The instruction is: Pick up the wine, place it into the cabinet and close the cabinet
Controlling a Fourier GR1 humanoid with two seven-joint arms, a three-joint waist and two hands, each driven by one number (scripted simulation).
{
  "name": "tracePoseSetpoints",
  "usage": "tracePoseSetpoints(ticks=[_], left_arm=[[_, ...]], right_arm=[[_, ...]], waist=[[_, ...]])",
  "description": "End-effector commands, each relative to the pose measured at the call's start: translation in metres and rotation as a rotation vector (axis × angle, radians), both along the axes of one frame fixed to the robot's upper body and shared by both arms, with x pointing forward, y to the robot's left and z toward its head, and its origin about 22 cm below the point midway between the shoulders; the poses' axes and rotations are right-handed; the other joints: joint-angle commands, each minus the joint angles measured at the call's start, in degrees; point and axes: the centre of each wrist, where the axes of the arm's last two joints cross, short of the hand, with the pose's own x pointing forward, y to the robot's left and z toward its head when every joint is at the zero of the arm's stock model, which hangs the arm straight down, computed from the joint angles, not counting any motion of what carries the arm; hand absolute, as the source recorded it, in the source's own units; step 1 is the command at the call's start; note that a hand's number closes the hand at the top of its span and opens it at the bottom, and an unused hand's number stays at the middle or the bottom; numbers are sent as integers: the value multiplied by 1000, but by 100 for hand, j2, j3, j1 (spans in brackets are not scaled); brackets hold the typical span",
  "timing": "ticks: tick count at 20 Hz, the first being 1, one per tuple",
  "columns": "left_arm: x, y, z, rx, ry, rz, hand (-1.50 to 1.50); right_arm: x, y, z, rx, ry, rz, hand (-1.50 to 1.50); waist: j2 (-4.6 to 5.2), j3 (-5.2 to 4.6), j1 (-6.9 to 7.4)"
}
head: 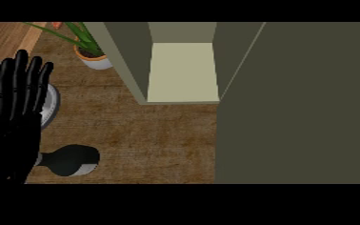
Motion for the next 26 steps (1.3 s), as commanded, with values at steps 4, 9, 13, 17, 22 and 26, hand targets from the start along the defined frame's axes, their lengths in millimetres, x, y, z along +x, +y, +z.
tracePoseSetpoints(ticks=[4, 9, 13, 17, 22, 26], left_arm=[[-36, 46, 0, 2, -12, -170, -150], [-48, 59, -17, -167, 190, -349, -150], [-66, 74, 7, -181, 209, -359, -150], [-81, 81, 29, -184, 231, -369, -150], [-95, 89, 44, -202, 238, -337, -150], [-97, 84, 45, -185, 246, -313, -150]], right_arm=[[-29, -6, 11, -8, -17, -71, -150], [-40, 18, 7, 110, 104, 165, -150], [-78, 13, 36, 93, 128, 205, -150], [-94, 30, 58, 138, 110, 193, -150], [-113, 34, 69, 105, 119, 193, -150], [-99, 41, 75, 119, 112, 199, -150]], waist=[[-155, 126, 162], [-165, 124, 250], [-154, 131, 136], [-146, 130, 158], [-152, 131, 152], [-141, 131, 158]])
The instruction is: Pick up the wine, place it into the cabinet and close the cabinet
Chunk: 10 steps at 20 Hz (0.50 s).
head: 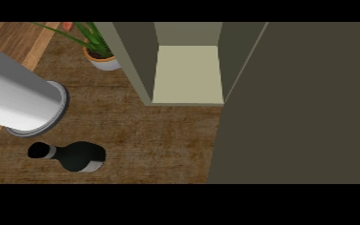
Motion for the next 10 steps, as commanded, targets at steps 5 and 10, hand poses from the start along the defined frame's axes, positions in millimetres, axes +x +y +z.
tracePoseSetpoints(ticks=[5, 10], left_arm=[[-25, -1, 16, -11, -21, -21, -150], [-9, -1, 20, -6, 20, -12, -150]], right_arm=[[-28, 1, 28, -19, -36, -37, -150], [-30, 3, 27, -4, -34, -30, -150]], waist=[[-25, -5, 21], [-8, 1, -67]])
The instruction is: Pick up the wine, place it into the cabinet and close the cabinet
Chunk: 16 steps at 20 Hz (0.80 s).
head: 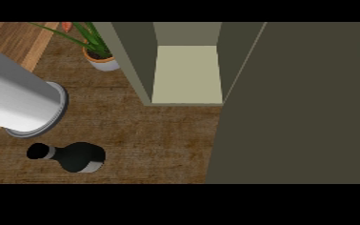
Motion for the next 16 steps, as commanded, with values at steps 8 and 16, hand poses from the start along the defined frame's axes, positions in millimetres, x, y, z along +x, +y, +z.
tracePoseSetpoints(ticks=[8, 16], left_arm=[[5, -7, -1, -4, -6, 8, -150], [16, -3, -26, 11, 16, 8, -150]], right_arm=[[-32, -5, 22, -39, -73, -67, -150], [-38, -5, 33, -25, -60, -67, -150]], waist=[[3, 0, -82], [2, -6, -98]])
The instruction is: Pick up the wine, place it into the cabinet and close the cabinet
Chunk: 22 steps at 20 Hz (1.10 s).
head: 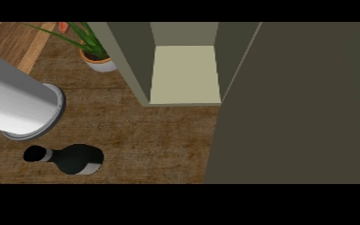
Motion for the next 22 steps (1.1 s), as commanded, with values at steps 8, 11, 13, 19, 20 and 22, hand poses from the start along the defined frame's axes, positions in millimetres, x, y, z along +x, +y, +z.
tracePoseSetpoints(ticks=[8, 11, 13, 19, 20, 22], left_arm=[[13, -1, -57, 27, 39, 35, -150], [9, 11, -74, 20, 44, 30, -150], [1, 11, -97, 10, 48, 52, -150], [7, 19, -126, 55, 72, 88, -150], [-5, 35, -127, 61, 79, 94, -150], [18, 33, -136, 60, 77, 113, -150]], right_arm=[[-35, -16, 29, -20, -91, -79, -150], [-38, -18, 26, -18, -90, -66, -150], [-32, -12, 24, -25, -94, -77, -150], [-40, -11, 27, -28, -76, -60, -150], [-32, -10, 29, -34, -92, -67, -150], [-36, -10, 25, -38, -98, -46, -150]], waist=[[1, -3, -14], [2, 2, -2], [-4, -3, 11], [-10, -5, -31], [-4, -5, 20], [5, 1, -30]])
